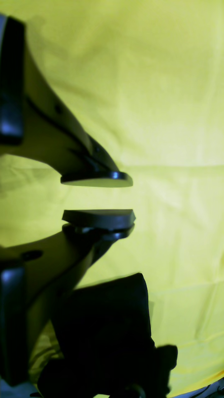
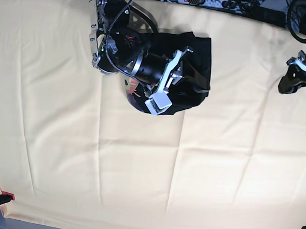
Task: Fold the T-shirt properly
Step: 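Fold the strip end over with the right gripper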
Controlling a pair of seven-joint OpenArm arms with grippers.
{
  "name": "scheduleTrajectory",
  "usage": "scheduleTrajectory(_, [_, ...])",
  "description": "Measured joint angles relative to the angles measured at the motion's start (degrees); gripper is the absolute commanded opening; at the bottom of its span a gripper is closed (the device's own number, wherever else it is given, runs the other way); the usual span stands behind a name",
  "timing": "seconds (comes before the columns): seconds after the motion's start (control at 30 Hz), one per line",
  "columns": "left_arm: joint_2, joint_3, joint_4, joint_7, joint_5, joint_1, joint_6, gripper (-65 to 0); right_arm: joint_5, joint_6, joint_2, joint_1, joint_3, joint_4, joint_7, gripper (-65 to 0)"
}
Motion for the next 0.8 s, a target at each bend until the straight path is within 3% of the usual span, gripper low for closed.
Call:
scheduleTrajectory(0.07, [0.0, 0.0, 0.0, 0.0, 0.0, 0.0, 0.0, -50.3, 0.3, 0.1, 0.0, 2.1, -2.0, 0.0, -0.5, -23.6])
scheduleTrajectory(0.23, [-0.1, 0.0, 0.0, 0.0, -1.2, 0.0, 0.0, -50.3, 0.6, 0.2, -0.1, 6.9, -6.1, 1.1, -3.6, -23.9])
scheduleTrajectory(0.3, [-0.3, 0.0, 0.0, 0.0, -1.2, 0.0, -1.6, -50.6, 0.7, 0.3, -0.1, 8.7, -6.0, 3.3, -4.9, -24.6])
scheduleTrajectory(0.37, [-0.8, 0.0, 0.0, 0.0, -2.3, 0.0, -3.8, -58.2, 0.8, 0.3, -0.2, 10.3, -5.6, 5.2, -6.9, -25.2])
scheduleTrajectory(0.4, [-0.9, 0.0, 0.0, 0.7, -4.5, 0.0, -4.4, -65.0, 0.8, 0.3, -0.2, 10.6, -5.4, 5.9, -7.2, -28.9])
scheduleTrajectory(0.43, [-1.1, 0.0, 0.0, 2.3, -6.8, 0.0, -5.5, -65.0, 0.7, 0.3, -0.2, 10.5, -5.2, 6.2, -7.4, -35.7])
scheduleTrajectory(0.53, [-1.6, 1.1, 0.2, 6.3, -12.7, 0.0, -9.3, -65.0, -3.8, 0.3, -0.1, 10.2, -5.2, 6.2, -8.0, -65.0])
scheduleTrajectory(0.63, [-1.9, 5.2, 2.7, 9.5, -17.9, 0.0, -12.3, -65.0, -9.2, 0.3, 1.9, 10.3, -5.4, 6.2, -2.0, -65.0])
scheduleTrajectory(0.7, [-2.0, 9.5, 5.7, 11.1, -17.8, 0.0, -12.3, -65.0, -15.6, 0.5, 4.4, 10.2, -5.4, 5.9, 1.9, -65.0])
scheduleTrajectory(0.8, [-2.0, 16.5, 11.6, 12.2, -17.9, 0.2, -12.3, -65.0, -21.7, -2.8, 8.4, 10.5, -5.2, 4.5, 5.1, -65.0])
